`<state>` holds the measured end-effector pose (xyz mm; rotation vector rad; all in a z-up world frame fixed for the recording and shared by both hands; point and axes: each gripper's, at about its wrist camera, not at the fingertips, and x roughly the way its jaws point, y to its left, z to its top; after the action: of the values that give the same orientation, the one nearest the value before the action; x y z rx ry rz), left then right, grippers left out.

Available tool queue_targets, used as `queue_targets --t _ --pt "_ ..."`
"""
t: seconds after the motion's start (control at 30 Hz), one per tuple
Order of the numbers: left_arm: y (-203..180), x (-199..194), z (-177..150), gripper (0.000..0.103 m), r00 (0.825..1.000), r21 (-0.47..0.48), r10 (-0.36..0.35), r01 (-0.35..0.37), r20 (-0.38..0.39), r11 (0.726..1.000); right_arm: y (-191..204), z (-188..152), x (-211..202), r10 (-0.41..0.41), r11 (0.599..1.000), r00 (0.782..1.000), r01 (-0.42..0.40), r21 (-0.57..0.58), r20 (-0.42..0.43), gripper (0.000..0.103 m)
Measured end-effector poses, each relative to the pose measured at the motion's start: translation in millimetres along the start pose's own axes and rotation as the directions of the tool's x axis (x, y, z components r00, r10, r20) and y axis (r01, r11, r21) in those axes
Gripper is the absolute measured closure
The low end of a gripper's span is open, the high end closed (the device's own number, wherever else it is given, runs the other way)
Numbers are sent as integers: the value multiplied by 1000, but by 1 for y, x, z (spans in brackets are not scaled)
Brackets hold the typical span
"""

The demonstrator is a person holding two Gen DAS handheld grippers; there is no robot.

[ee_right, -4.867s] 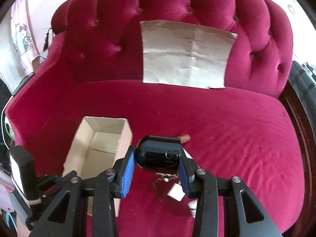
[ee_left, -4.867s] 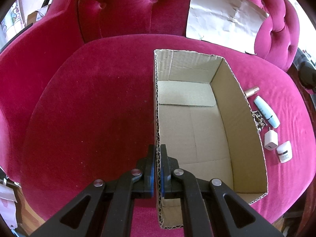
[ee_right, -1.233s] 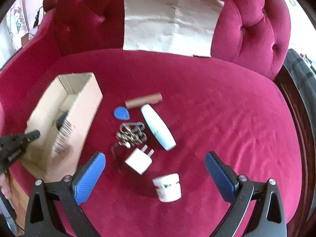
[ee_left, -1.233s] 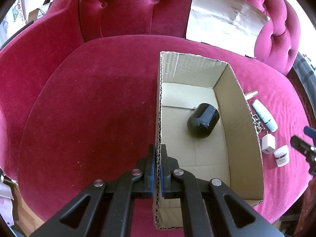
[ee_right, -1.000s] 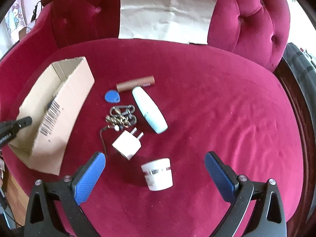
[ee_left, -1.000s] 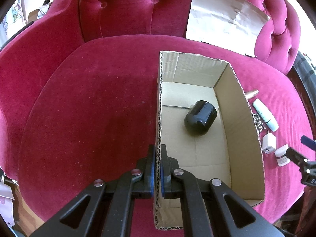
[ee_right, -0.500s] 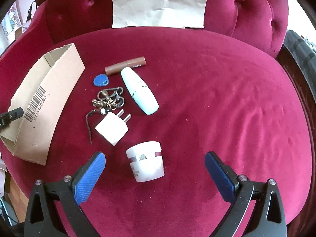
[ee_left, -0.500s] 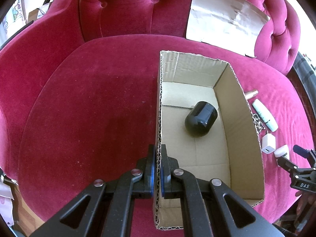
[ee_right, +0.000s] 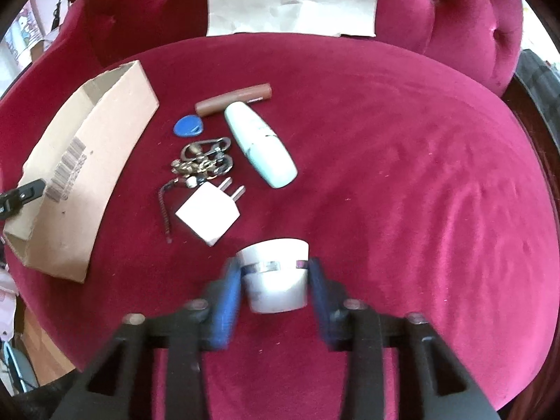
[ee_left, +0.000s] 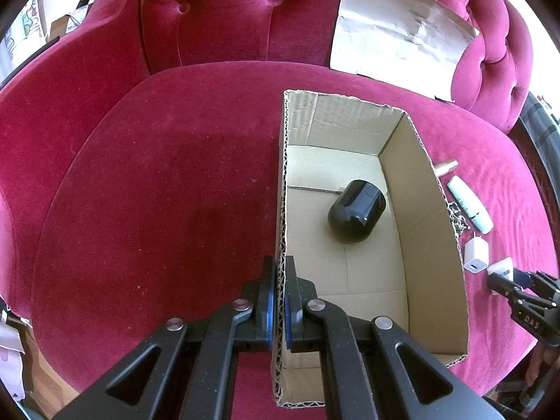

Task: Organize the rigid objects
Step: 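Close the right tool on the white jar and lift it, then drop the white jar into the box with the right tool while the left holds the box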

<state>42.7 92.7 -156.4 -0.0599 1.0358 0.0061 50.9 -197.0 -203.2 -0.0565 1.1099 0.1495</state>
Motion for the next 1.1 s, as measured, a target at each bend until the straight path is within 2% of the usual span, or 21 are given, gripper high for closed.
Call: queue_targets --t 0.17,0.83,1.1 --pt "0 0 0 99 1000 0 0 0 0 1000 7 2 -3 -9 999 1000 10 -32 18 65" --pt "0 -1 0 99 1000 0 -1 1 -1 1000 3 18 -25 -45 999 998 45 17 45 65" --pt "0 -1 1 99 1000 -1 -3 3 -2 1000 10 32 -45 -41 999 995 38 32 91 65"
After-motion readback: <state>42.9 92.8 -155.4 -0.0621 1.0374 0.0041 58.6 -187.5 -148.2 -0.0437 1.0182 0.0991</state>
